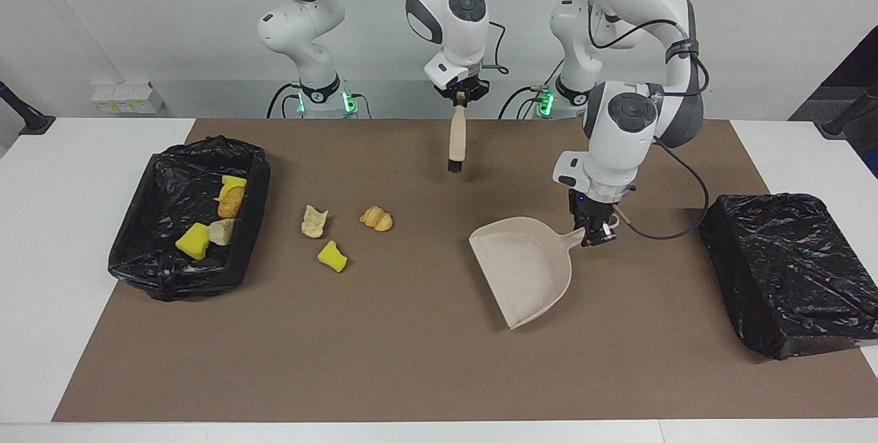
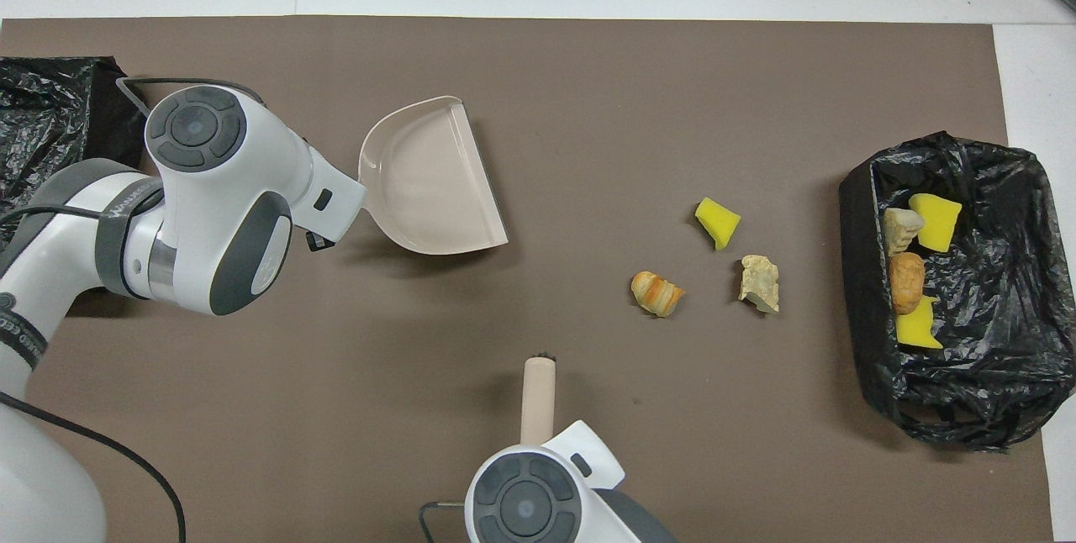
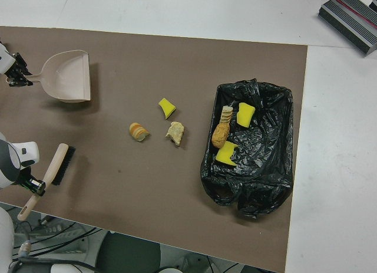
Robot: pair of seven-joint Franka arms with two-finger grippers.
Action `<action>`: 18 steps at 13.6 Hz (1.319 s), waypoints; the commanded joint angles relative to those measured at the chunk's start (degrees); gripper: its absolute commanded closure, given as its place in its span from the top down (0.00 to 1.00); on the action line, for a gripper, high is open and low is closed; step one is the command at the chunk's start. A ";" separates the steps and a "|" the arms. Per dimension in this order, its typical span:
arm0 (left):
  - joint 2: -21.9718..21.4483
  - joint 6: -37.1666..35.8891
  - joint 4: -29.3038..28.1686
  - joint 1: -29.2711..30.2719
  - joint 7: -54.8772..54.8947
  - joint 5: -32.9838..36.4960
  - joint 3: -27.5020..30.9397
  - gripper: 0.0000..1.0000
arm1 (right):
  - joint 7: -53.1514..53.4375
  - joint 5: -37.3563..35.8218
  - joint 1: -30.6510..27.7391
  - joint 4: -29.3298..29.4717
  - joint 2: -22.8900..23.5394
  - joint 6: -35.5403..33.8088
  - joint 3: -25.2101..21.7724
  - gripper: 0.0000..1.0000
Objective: Sweep and dump trash in bin
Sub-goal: 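Lower the dustpan with the left gripper while the right gripper grasps the brush, then sweep the remaining trash toward the dustpan with the right gripper's brush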
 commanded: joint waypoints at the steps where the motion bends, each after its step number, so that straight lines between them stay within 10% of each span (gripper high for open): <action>1: 0.29 0.33 0.33 0.68 1.61 0.66 -0.48 0.00 | -4.91 -5.16 -4.98 3.31 -0.97 -7.26 0.15 0.00; 18: -0.24 1.56 -3.27 -6.96 -1.36 1.19 -0.56 0.00 | -52.81 -33.75 -38.49 2.38 7.47 -1.49 0.50 0.00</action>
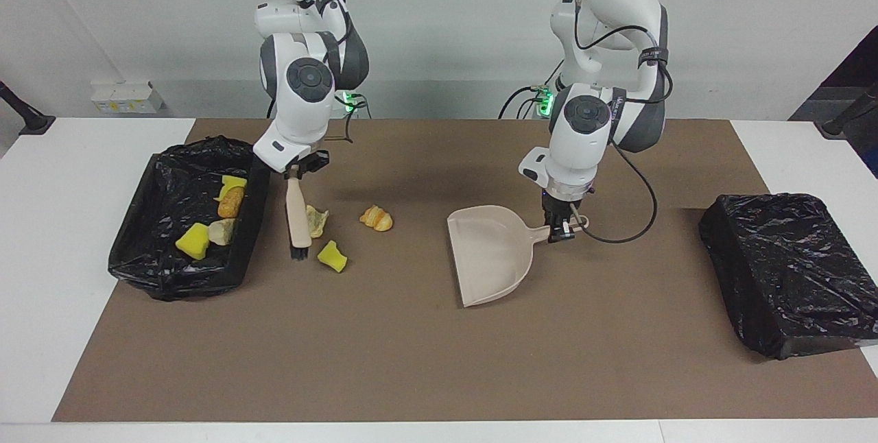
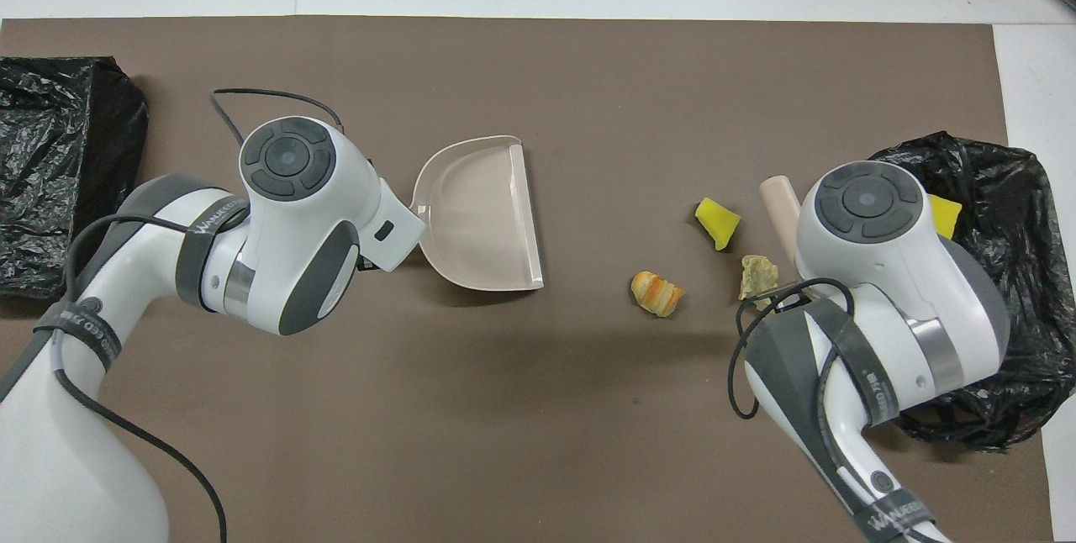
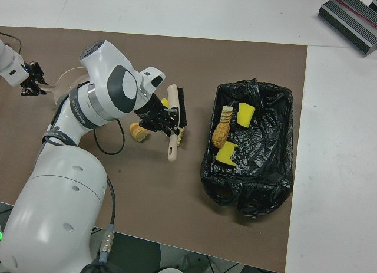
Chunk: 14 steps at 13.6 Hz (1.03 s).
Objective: Sweep and dump trash in bin
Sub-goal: 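Sweep the remaining trash toward the dustpan with the right gripper's brush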
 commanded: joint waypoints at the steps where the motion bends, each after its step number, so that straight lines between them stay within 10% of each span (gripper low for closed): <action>1: -1.50 0.29 -2.19 -1.66 -5.59 1.08 0.60 0.00 | -4.80 -1.88 -1.40 -3.60 0.70 1.72 1.03 0.00; 14: -3.08 0.29 -5.44 -2.80 -9.83 1.08 0.60 0.00 | -1.29 17.62 7.73 -6.34 4.04 10.50 1.29 0.00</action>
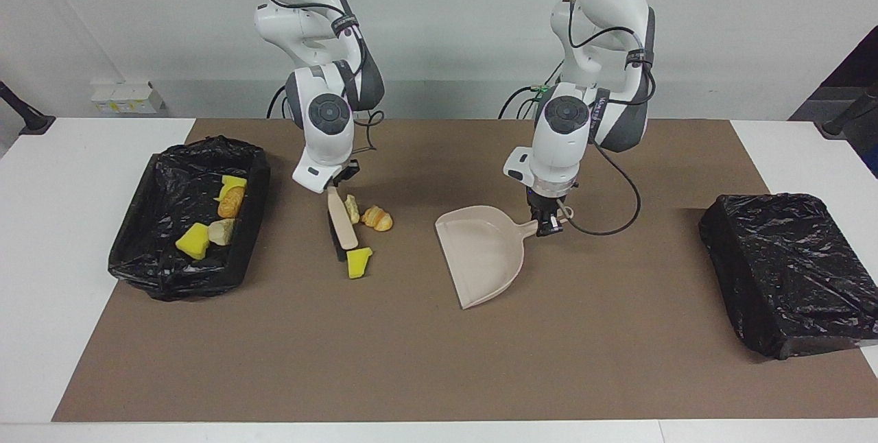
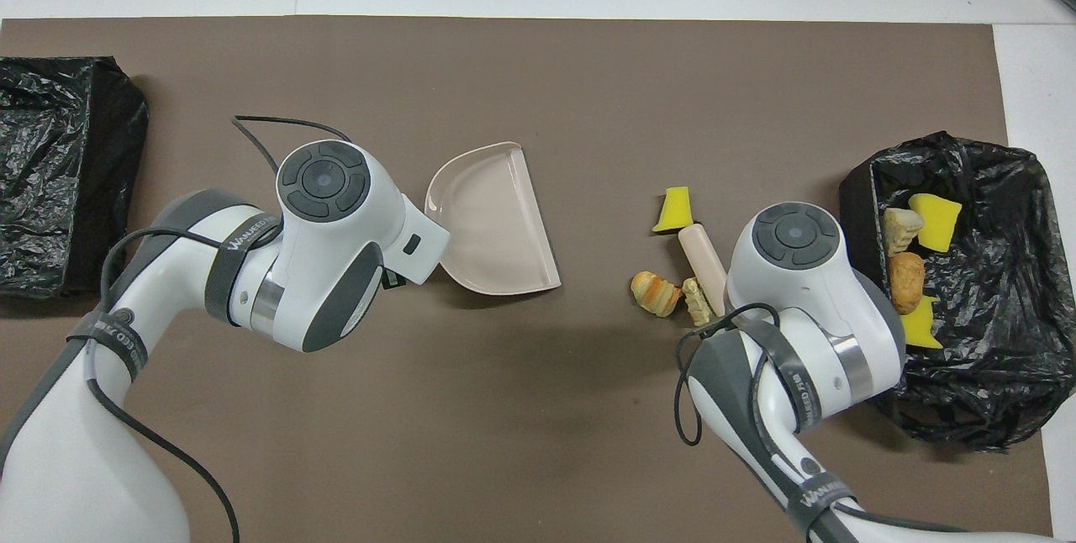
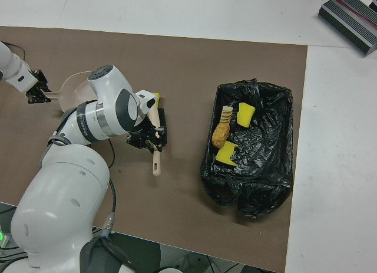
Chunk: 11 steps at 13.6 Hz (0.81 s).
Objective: Sweep and dump trash in bin
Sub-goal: 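Sweep the remaining trash toward the dustpan with the right gripper's brush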
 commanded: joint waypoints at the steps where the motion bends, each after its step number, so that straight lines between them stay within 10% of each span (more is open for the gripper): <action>1: -2.82 0.32 -3.36 -0.98 -1.31 1.08 0.63 0.00 | 0.85 5.44 3.66 0.85 0.80 2.12 0.24 0.00; 11: -3.62 0.67 -3.64 -0.28 5.86 4.57 0.72 0.00 | 3.40 21.72 10.27 6.12 3.35 6.88 0.33 0.00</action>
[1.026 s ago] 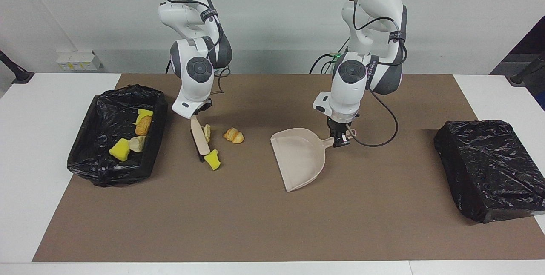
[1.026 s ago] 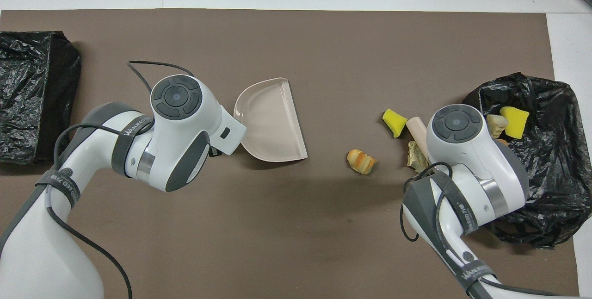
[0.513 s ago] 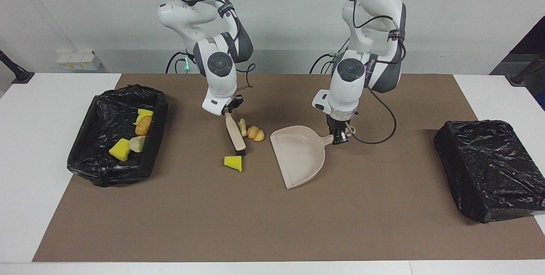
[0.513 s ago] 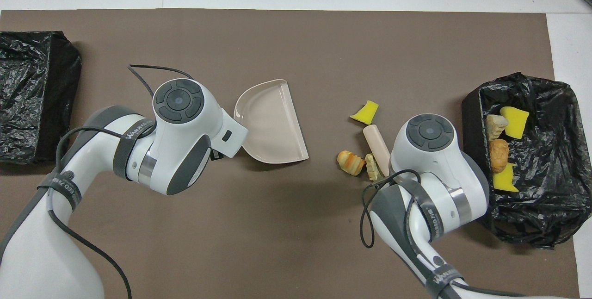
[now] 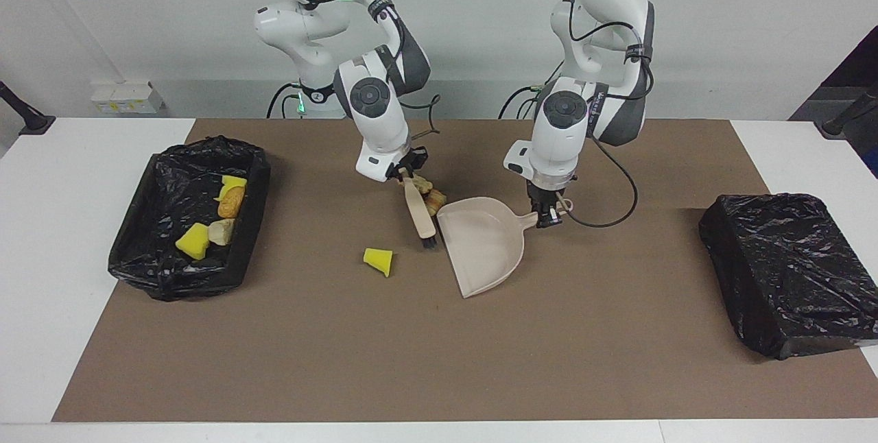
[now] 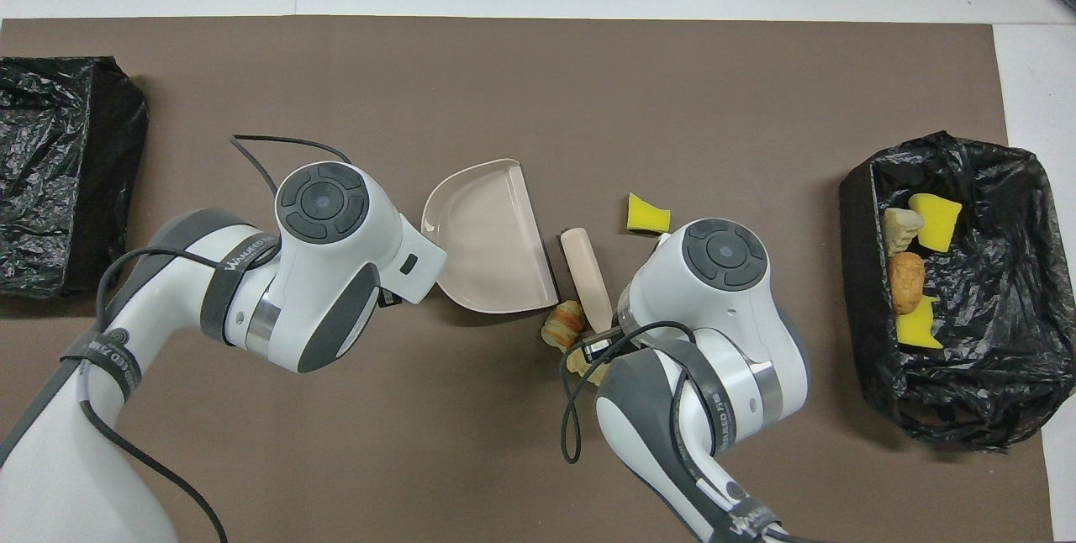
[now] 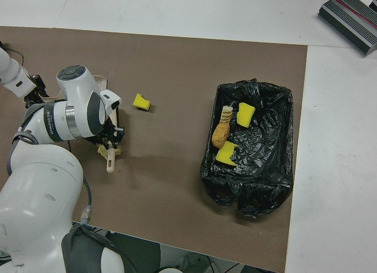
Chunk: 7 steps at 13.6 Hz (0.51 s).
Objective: Sweep and dump trash in bin
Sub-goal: 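Sweep the remaining trash toward the dustpan with the right gripper's brush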
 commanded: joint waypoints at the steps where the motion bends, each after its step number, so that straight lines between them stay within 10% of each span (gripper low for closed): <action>1: -1.45 0.15 0.65 1.20 5.96 3.84 0.55 0.00 | 1.36 1.14 0.57 3.03 1.14 -0.60 0.09 0.00; 7: -10.84 -6.27 -8.63 -0.45 7.83 3.94 0.29 0.00 | 15.38 -4.91 -1.01 -0.17 -8.59 -14.23 -0.53 0.00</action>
